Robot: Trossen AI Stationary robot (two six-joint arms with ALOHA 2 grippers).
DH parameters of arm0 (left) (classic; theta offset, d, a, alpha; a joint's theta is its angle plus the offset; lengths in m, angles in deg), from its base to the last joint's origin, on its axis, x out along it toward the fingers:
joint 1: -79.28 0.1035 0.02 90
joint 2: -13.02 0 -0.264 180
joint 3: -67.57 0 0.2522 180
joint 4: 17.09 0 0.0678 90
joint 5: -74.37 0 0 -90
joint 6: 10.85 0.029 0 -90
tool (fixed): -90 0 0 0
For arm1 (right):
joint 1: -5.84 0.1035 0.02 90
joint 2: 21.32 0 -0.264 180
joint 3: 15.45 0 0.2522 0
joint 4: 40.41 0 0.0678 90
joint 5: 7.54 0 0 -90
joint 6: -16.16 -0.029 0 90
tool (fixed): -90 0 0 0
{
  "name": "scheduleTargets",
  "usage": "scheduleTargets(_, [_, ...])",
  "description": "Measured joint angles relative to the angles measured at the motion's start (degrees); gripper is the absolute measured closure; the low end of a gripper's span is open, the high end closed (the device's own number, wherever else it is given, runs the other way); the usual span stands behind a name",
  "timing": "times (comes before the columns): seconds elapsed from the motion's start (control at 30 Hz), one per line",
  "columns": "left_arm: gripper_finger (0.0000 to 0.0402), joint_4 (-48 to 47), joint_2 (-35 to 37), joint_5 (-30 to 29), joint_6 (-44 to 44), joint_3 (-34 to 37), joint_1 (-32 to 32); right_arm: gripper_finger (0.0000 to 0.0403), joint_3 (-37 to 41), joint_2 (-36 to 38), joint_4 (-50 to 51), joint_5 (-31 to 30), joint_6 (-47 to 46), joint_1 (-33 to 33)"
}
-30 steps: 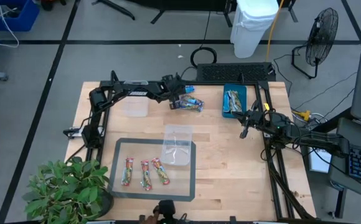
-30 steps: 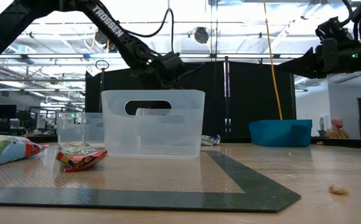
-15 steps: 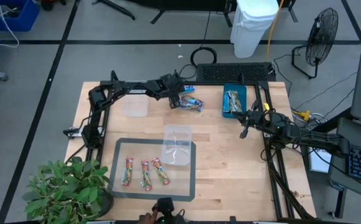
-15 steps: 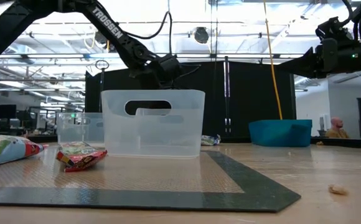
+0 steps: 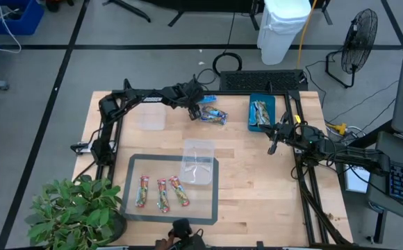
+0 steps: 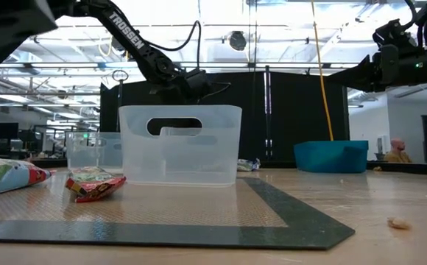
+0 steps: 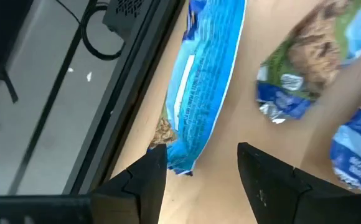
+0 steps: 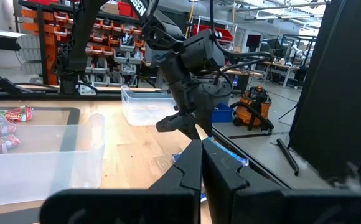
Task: Pick and place Granola Bars by type
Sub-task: Put the blue granola bar into the top blue bin
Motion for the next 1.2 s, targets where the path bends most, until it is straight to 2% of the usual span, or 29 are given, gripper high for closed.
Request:
scheduleTargets(0.13, [0.0208, -0.40, 0.00, 1.24, -1.23, 0.00, 0.67, 0.0399, 0.00, 0.02, -0.01, 0.00, 0.00, 0.01])
scheduleTargets(0.27, [0.0237, -1.52, 0.00, 2.71, -1.30, 0.00, 1.33, 0.0399, 0.00, 0.01, -0.01, 0.00, 0.00, 0.00])
scheduleTargets(0.33, [0.0263, -1.70, 0.00, 3.14, -1.31, 0.00, 1.42, 0.0399, 0.00, 0.00, 0.02, 0.00, 0.00, -0.01])
scheduleTargets(0.47, [0.0325, -1.55, 0.00, -1.47, -1.40, 0.00, 1.35, 0.0399, 0.00, 0.00, -0.01, 0.00, 0.00, 0.00])
scheduleTargets(0.6, [0.0389, -0.13, 0.00, -0.75, -3.45, 0.00, 2.00, 0.0399, 0.00, 0.00, -0.01, 0.00, 0.00, 0.00])
scheduleTargets(0.83, [0.0398, 0.80, 0.00, 3.56, -4.12, 0.00, 2.43, 0.0399, 0.00, 0.00, -0.01, 0.00, 0.00, -0.01])
scheduleTargets(1.07, [0.0399, 0.80, 0.07, -1.83, -1.91, 0.01, -0.09, 0.0399, 0.00, 0.00, -0.01, 0.00, 0.00, 0.02])
scheduleTargets(1.2, [0.0400, 0.78, 1.68, -3.00, -1.59, 0.04, -2.25, 0.0399, 0.00, 0.00, 0.00, 0.00, 0.00, 0.00])
